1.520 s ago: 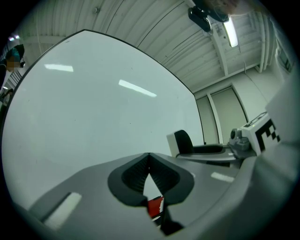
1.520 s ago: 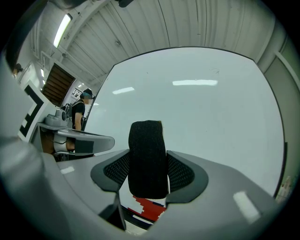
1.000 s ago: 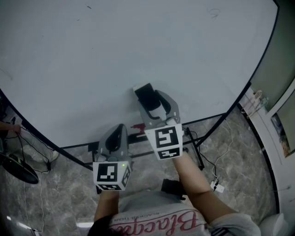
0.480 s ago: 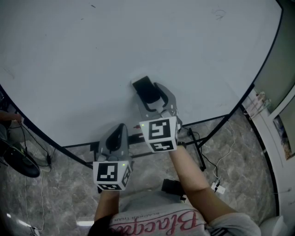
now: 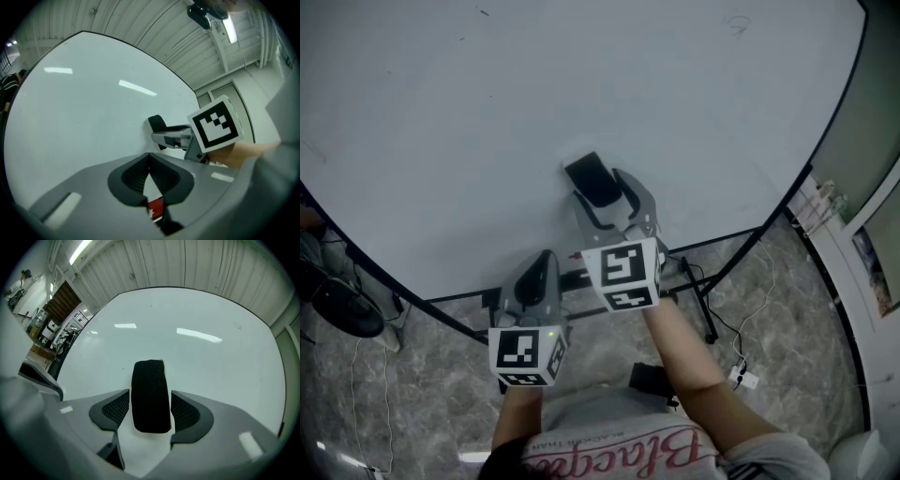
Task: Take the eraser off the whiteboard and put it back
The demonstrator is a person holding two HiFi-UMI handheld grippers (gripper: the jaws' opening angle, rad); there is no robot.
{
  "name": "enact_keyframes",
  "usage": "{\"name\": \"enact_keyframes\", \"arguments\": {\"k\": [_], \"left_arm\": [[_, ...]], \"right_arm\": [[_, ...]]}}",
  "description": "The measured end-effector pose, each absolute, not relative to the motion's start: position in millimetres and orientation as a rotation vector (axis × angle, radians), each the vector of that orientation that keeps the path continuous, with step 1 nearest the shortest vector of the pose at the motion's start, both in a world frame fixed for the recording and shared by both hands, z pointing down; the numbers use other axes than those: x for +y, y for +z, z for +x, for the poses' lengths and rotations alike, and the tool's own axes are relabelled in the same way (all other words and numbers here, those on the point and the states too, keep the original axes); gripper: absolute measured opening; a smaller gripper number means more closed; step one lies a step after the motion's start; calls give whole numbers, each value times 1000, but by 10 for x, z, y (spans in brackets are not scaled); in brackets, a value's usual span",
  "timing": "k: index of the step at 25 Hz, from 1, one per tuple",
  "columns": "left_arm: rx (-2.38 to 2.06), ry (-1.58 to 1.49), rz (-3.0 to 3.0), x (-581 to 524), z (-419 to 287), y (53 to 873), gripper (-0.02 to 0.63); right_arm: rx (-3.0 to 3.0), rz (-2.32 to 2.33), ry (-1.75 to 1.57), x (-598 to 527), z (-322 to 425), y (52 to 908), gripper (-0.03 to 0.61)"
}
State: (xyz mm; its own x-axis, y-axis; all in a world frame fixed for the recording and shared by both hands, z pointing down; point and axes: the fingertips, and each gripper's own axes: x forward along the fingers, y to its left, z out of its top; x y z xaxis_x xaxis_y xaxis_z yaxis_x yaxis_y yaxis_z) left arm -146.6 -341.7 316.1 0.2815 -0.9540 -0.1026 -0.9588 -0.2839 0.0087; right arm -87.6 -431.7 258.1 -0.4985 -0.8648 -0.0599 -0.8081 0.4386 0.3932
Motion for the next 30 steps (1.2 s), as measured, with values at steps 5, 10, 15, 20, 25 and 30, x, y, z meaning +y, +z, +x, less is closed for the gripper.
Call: {"name": "enact_keyframes", "arguments": {"k": [5, 10, 15, 20, 25, 30], "left_arm": [[1827, 131, -2485, -3388, -1439, 3170, 0], [1799, 136, -2500, -3381, -1408, 3152, 0], [1766, 135, -2529, -3375, -1331, 3161, 0], [1738, 131, -2553, -3345, -1250, 3183, 0], [1722, 121, -2574, -3308, -1188, 3230, 0], [1714, 115, -2585, -3292, -1145, 3260, 0]], "right_arm": [[-2529, 1494, -542, -4182, -799, 2693, 265], [-2504, 1508, -450, -3992, -679, 2872, 240], [-2549, 1451, -332, -3668, -588, 3086, 45], [-2626, 1390, -278, -3361, -527, 3209, 2], [-2708, 1444, -223, -3176, -391, 3188, 0], [-2743, 1482, -131, -3140, -306, 3227, 0]]}}
